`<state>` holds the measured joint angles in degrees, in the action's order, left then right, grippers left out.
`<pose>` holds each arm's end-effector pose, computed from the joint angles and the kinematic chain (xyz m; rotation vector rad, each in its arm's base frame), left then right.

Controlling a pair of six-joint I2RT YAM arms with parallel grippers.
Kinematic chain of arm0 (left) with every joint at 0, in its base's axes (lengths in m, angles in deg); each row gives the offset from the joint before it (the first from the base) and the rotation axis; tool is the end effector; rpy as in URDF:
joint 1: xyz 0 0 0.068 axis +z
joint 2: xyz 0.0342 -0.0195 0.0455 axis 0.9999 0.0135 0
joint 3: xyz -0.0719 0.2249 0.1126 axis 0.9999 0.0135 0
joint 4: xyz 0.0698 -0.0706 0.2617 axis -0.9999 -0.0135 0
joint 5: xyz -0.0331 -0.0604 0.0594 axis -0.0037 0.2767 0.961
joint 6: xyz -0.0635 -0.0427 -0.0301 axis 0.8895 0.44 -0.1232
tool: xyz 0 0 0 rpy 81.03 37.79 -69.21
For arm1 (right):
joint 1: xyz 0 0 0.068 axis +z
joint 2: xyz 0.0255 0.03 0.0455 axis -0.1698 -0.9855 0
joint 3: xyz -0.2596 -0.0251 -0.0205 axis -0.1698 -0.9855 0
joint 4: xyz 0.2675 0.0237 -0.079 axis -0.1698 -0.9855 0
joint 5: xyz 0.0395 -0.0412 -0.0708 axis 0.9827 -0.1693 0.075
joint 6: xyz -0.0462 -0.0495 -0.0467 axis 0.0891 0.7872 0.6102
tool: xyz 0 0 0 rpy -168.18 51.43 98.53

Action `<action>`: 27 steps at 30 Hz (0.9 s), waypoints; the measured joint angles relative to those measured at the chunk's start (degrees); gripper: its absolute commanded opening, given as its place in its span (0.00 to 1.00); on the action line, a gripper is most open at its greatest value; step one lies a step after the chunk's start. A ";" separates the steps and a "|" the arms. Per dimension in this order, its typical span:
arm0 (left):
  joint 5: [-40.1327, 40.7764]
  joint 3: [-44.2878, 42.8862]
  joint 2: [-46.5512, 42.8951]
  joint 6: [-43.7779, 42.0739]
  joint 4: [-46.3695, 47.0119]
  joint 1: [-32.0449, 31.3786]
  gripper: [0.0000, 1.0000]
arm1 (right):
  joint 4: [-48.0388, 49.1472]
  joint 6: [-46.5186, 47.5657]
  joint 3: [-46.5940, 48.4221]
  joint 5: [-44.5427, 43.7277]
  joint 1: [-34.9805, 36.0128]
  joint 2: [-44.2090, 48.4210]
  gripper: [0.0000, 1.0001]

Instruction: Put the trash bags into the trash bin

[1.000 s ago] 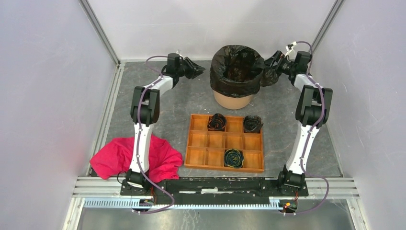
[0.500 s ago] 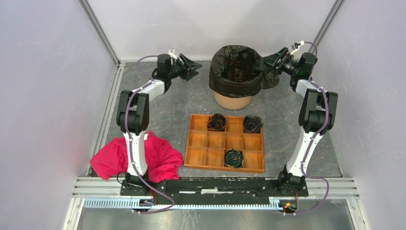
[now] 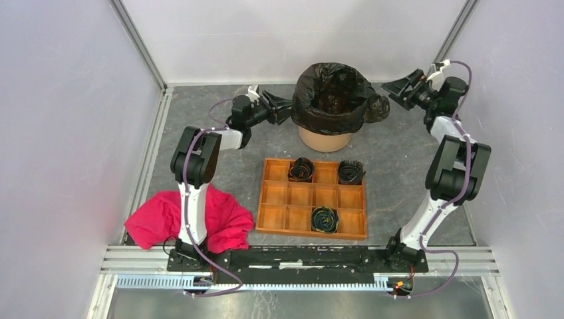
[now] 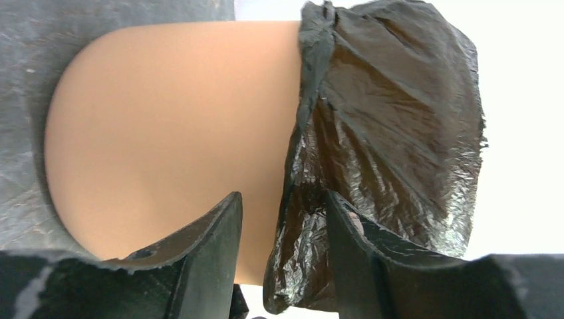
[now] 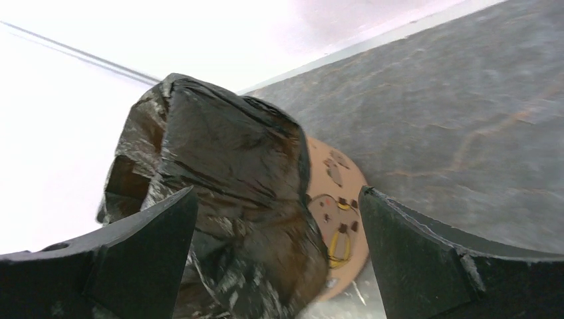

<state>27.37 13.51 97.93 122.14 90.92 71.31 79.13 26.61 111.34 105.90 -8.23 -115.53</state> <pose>0.4737 -0.1975 0.1492 -0.5740 1.9266 -1.7826 0.4719 -0.0929 0.2298 0.3390 1.8054 1.1971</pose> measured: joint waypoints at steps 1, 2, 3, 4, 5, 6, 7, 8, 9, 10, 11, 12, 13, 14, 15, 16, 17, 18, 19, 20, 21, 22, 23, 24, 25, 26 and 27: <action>0.02 0.17 0.20 1.07 1.70 -0.37 0.51 | -2.43 2.32 0.07 -0.48 -0.72 0.94 0.98; 0.04 0.42 0.39 1.92 2.84 -0.63 0.48 | -5.64 5.27 0.13 -1.18 -1.44 2.01 0.98; 0.07 0.72 0.55 2.45 3.85 -0.90 0.45 | -8.83 8.00 0.15 -2.14 -2.01 2.99 0.98; 0.13 1.14 0.59 2.82 4.46 -1.09 0.42 | -12.26 10.93 0.17 -3.61 -2.43 4.11 0.98; 0.20 1.60 0.61 2.91 4.74 -1.25 0.37 | -16.04 13.77 0.15 -5.29 -2.64 5.38 0.98; 0.28 1.99 0.66 2.93 4.72 -1.40 0.33 | -20.24 16.92 0.13 -7.41 -2.69 7.21 0.98; 0.35 2.23 0.68 2.91 4.68 -1.49 0.28 | -22.69 18.99 -0.04 -8.92 -2.60 8.92 0.98; 0.57 2.51 0.70 2.89 4.28 -1.64 0.23 | -24.50 20.72 -0.52 -10.29 -2.45 10.93 0.97; 0.70 2.71 0.74 2.89 4.11 -1.77 0.20 | -25.68 22.40 -1.70 -11.54 -2.23 13.81 0.93; 0.90 2.86 0.79 2.86 4.07 -1.86 0.16 | -26.27 23.61 -2.91 -12.24 -1.99 16.76 0.90; 1.29 3.04 0.83 2.86 3.98 -1.99 0.12 | -26.34 24.65 -4.37 -12.59 -1.70 19.87 0.85; 1.55 3.19 0.92 2.86 3.82 -2.10 0.08 | -25.66 25.22 -5.81 -12.61 -1.40 22.60 0.81; 1.66 3.23 1.05 2.84 3.76 -2.19 0.03 | -24.81 25.77 -7.19 -12.55 -0.92 25.18 0.75; 1.81 3.23 1.27 2.84 3.69 -2.27 0.02 | -23.56 25.90 -8.37 -12.57 -0.44 27.06 0.71; 2.10 3.23 1.53 2.84 3.54 -2.36 0.02 | -21.84 25.75 -9.66 -12.61 0.26 28.83 0.67; 2.43 3.23 1.75 2.82 3.17 -2.47 0.02 | -20.55 25.70 -10.43 -12.57 0.81 29.66 0.66; 2.86 3.23 1.95 2.80 2.82 -2.58 0.02 | -19.52 25.53 -10.93 -12.57 1.60 29.97 0.66; 3.28 3.23 2.12 2.54 2.27 -2.71 0.02 | -18.86 25.33 -11.02 -12.70 2.58 29.83 0.66; 3.76 3.23 2.21 2.12 1.51 -2.84 0.02 | -18.62 25.20 -10.99 -13.16 3.41 29.53 0.67; 4.44 3.23 2.32 1.73 0.63 -2.95 0.02 | -18.58 25.42 -10.93 -14.03 4.68 29.18 0.67; 4.92 3.23 2.38 1.29 -0.17 -3.08 0.02 | -18.88 25.90 -10.69 -14.78 6.05 28.81 0.67; 5.44 3.23 2.43 0.66 -1.03 -3.19 0.02 | -19.89 26.64 -9.88 -15.96 8.04 28.30 0.67; 5.86 3.23 2.43 0.15 -1.77 -3.30 0.02 | -20.98 27.47 -8.76 -17.11 9.90 27.71 0.66; 6.21 3.23 2.43 -0.46 -2.69 -3.43 0.02 | -22.32 28.48 -7.04 -18.53 12.31 26.97 0.65; 6.43 3.23 2.43 -1.01 -3.17 -3.52 0.02 | -23.69 29.62 -5.07 -19.89 14.32 26.16 0.63; 6.73 3.23 2.43 -1.53 -3.63 -3.61 0.02 | -25.57 31.04 -2.08 -21.64 17.07 24.98 0.61; 7.15 3.23 2.43 -1.75 -3.96 -3.69 0.02 | -26.75 32.30 -0.02 -22.88 18.82 24.04 0.59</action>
<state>34.52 16.74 100.35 120.39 86.97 67.62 52.38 58.91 111.31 83.01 10.59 -91.48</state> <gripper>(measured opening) 0.029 0.640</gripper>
